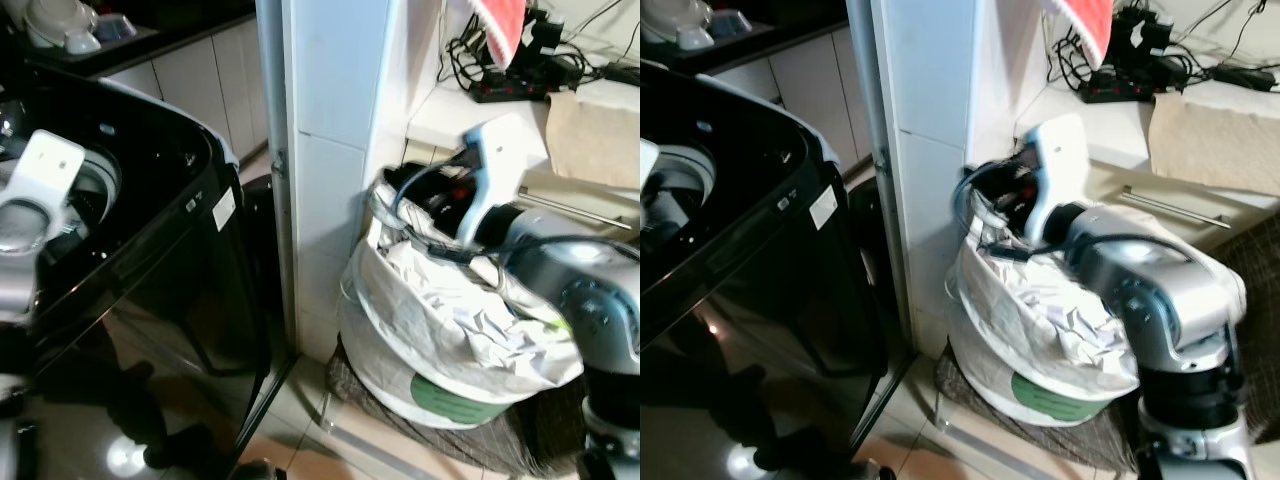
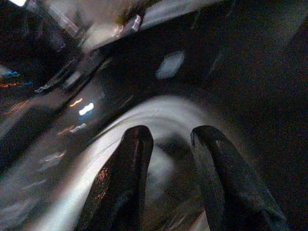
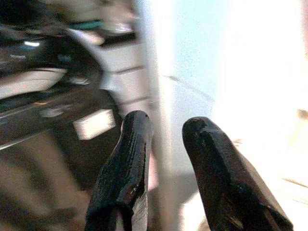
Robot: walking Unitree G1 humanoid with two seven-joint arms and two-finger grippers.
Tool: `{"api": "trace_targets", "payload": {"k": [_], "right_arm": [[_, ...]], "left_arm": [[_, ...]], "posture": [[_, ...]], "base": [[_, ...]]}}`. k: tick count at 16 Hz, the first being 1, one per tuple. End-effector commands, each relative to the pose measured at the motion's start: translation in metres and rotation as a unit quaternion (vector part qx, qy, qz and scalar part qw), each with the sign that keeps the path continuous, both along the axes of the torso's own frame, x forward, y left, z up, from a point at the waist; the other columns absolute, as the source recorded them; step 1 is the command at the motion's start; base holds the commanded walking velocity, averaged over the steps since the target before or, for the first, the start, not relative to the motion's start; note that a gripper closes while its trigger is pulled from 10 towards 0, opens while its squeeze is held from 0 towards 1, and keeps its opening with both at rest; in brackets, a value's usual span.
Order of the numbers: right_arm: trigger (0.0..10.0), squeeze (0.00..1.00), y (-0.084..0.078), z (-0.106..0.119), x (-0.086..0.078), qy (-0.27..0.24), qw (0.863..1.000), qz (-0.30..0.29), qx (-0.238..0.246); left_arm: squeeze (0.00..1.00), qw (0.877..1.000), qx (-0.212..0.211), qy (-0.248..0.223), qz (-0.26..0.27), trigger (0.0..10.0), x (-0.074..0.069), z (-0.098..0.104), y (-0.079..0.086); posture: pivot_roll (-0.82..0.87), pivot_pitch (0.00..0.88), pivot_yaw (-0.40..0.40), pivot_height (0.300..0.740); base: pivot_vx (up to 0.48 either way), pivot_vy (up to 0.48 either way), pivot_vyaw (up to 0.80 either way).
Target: Clothes washing
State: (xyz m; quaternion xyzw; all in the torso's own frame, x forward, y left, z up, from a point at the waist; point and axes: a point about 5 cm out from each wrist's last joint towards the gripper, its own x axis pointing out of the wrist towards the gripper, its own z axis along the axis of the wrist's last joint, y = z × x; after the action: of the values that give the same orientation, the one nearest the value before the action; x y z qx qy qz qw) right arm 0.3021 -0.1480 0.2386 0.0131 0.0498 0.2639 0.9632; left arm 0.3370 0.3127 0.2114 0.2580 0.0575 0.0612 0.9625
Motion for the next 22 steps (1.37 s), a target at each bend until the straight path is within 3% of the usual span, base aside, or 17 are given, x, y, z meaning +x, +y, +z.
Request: {"api": "trace_targets", "payload": {"k": [1, 2, 3, 4, 5, 6, 7, 9, 10, 14, 18, 22], "right_arm": [[10.0, 0.00, -0.011, 0.001, 0.006, -0.003, 0.999, -0.043, -0.016], [10.0, 0.00, -0.032, -0.013, 0.015, 0.018, 0.991, -0.117, -0.069], [10.0, 0.16, -0.038, -0.018, 0.017, 0.028, 0.988, -0.134, -0.077], [10.0, 1.00, -0.056, -0.032, 0.021, 0.053, 0.979, -0.178, -0.088], [10.0, 1.00, -0.069, -0.041, 0.024, 0.063, 0.971, -0.205, -0.107], [10.0, 1.00, -0.071, -0.043, 0.025, 0.063, 0.969, -0.208, -0.115], [10.0, 1.00, -0.078, -0.049, 0.027, 0.079, 0.967, -0.215, -0.116], [10.0, 1.00, -0.087, -0.057, 0.033, 0.084, 0.962, -0.228, -0.122], [10.0, 1.00, -0.096, -0.065, 0.043, 0.072, 0.957, -0.232, -0.159], [10.0, 1.00, -0.109, -0.084, 0.062, 0.106, 0.960, -0.227, -0.128], [10.0, 1.00, -0.111, -0.093, 0.068, 0.126, 0.968, -0.190, -0.106], [10.0, 1.00, -0.125, -0.098, 0.070, 0.138, 0.952, -0.250, -0.108]], "left_arm": [[0.00, 0.996, -0.045, -0.042, -0.064, 10.0, 0.005, 0.014, -0.018], [0.00, 0.961, -0.124, -0.031, -0.244, 10.0, 0.000, 0.009, -0.073], [0.00, 0.944, -0.124, -0.028, -0.306, 10.0, -0.007, 0.008, -0.093], [0.00, 0.905, -0.135, -0.029, -0.402, 10.0, -0.027, 0.007, -0.146], [0.00, 0.888, -0.149, -0.031, -0.433, 10.0, -0.036, 0.005, -0.170], [0.00, 0.885, -0.151, -0.031, -0.438, 10.0, -0.037, 0.004, -0.174], [0.00, 0.870, -0.165, -0.021, -0.464, 10.0, -0.043, -0.001, -0.192], [0.00, 0.859, -0.176, -0.015, -0.481, 10.0, -0.049, -0.006, -0.207], [0.00, 0.857, -0.171, -0.002, -0.486, 10.0, -0.055, -0.015, -0.217], [0.00, 0.856, -0.163, 0.016, -0.491, 10.0, -0.064, -0.021, -0.226], [0.00, 0.861, -0.153, 0.024, -0.484, 10.0, -0.068, -0.022, -0.220], [0.00, 0.861, -0.148, 0.038, -0.485, 10.0, -0.078, -0.023, -0.216]], "posture": [[-0.01, 0.000, 0.028, 0.740], [-0.02, 0.000, 0.032, 0.740], [-0.02, 0.000, 0.031, 0.740], [-0.02, 0.000, 0.031, 0.740], [-0.02, 0.000, 0.031, 0.740], [-0.02, 0.000, 0.031, 0.740], [-0.02, 0.000, 0.031, 0.740], [-0.03, 0.000, 0.032, 0.740], [-0.03, 0.000, 0.041, 0.740], [-0.01, 0.011, 0.040, 0.740], [0.02, 0.047, 0.043, 0.740], [0.06, 0.068, 0.047, 0.740]], "base": [[0.000, 0.000, 0.00], [0.000, 0.000, 0.00], [0.000, 0.000, 0.00], [0.000, 0.000, 0.00], [0.000, 0.000, 0.00], [0.000, 0.000, 0.00], [0.000, 0.000, 0.00], [0.000, 0.000, 0.00], [0.000, 0.000, 0.00], [0.000, 0.000, 0.00], [0.000, 0.000, 0.00], [0.000, 0.000, 0.00]]}}
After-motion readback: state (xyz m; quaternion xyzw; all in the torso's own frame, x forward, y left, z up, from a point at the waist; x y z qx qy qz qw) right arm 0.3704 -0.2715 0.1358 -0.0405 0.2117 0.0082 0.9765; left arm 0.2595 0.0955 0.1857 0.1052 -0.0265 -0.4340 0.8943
